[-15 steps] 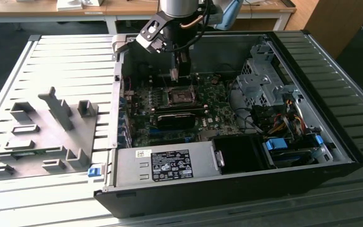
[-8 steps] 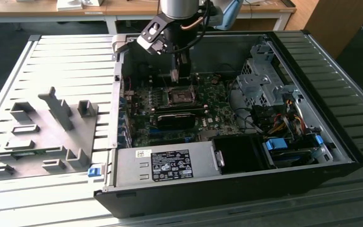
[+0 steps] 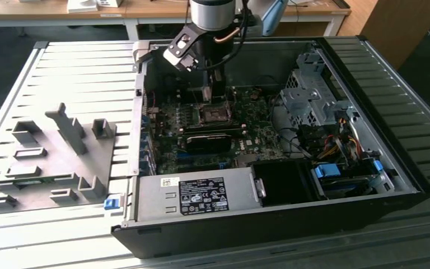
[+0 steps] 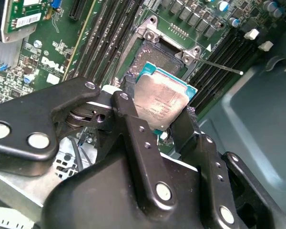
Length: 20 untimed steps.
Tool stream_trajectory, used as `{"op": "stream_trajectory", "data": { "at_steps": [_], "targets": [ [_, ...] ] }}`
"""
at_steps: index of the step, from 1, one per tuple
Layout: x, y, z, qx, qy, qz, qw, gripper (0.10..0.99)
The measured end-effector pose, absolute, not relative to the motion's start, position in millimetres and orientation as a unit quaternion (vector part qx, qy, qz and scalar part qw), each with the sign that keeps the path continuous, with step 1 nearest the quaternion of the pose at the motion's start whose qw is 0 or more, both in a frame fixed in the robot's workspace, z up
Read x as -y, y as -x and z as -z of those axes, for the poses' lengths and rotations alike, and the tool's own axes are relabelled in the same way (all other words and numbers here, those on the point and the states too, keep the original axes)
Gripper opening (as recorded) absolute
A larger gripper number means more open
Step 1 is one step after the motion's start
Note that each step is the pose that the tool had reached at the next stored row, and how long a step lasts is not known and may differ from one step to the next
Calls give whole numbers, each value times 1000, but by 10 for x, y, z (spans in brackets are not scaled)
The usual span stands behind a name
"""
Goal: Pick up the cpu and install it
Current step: 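Place the cpu into insertion slot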
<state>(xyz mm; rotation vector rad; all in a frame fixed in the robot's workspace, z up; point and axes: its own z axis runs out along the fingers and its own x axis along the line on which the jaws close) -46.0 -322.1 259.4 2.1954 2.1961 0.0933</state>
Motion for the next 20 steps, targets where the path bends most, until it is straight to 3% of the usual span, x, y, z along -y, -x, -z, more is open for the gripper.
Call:
{"op": "stream_trajectory", "data": {
  "at_steps": [20],
  "targets": [
    [3220, 442, -2330, -706, -707, -30, 18, 545]
  ]
}}
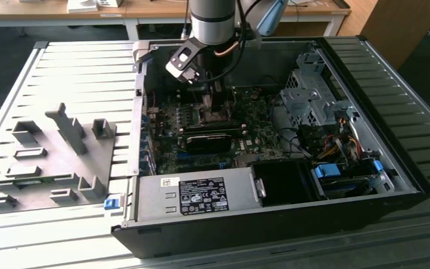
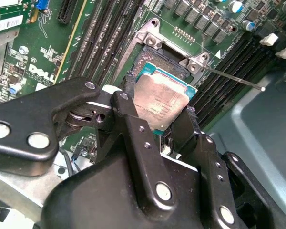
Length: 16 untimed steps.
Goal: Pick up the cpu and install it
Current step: 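Place the cpu into insertion slot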
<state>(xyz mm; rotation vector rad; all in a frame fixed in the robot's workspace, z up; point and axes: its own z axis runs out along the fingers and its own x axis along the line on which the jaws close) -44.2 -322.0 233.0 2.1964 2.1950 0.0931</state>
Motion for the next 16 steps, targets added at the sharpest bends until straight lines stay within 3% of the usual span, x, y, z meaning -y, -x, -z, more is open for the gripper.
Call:
{"op": "stream_trajectory", "data": {
  "at_steps": [16],
  "targets": [
    [3220, 415, -2115, -705, -708, -30, 18, 545]
  ]
}}
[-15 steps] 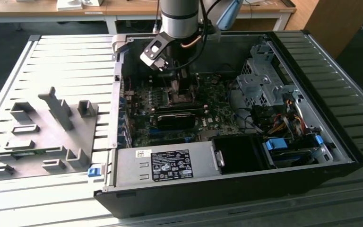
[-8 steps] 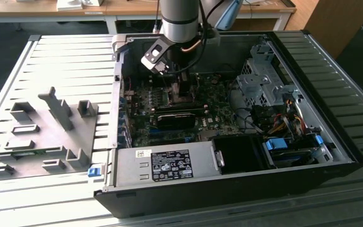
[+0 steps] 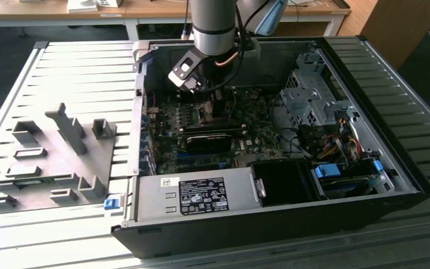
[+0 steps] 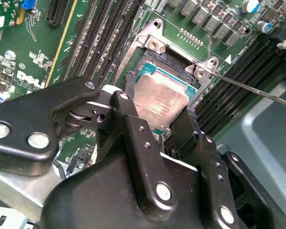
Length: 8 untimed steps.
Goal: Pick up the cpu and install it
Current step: 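Place the cpu into insertion slot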
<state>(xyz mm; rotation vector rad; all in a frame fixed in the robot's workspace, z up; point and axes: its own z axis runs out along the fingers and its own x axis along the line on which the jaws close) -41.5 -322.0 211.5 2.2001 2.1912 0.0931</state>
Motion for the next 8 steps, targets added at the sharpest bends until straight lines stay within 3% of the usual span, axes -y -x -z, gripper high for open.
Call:
{"op": "stream_trajectory", "data": {
  "at_steps": [8],
  "targets": [
    [3220, 409, -2079, -705, -708, -28, 16, 545]
  ]
}}
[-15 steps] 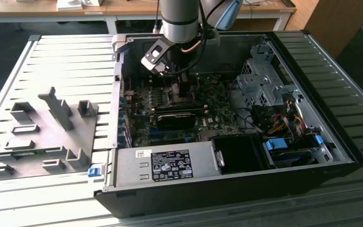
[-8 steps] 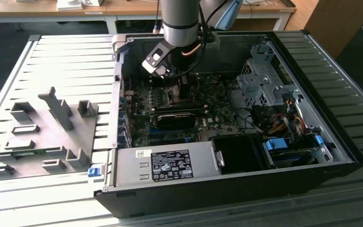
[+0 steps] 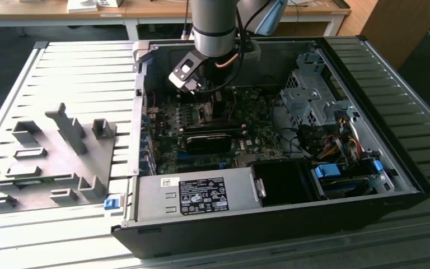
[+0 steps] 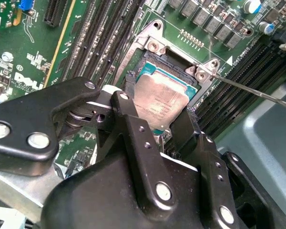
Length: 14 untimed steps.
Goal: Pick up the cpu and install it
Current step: 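Place the cpu into insertion slot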
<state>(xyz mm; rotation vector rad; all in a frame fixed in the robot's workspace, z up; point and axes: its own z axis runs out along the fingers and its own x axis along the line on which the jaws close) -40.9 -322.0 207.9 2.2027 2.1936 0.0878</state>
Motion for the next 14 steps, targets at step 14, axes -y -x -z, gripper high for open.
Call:
{"op": "stream_trajectory", "data": {
  "at_steps": [14],
  "targets": [
    [3218, 390, -1959, -705, -708, -25, 12, 545]
  ]
}}
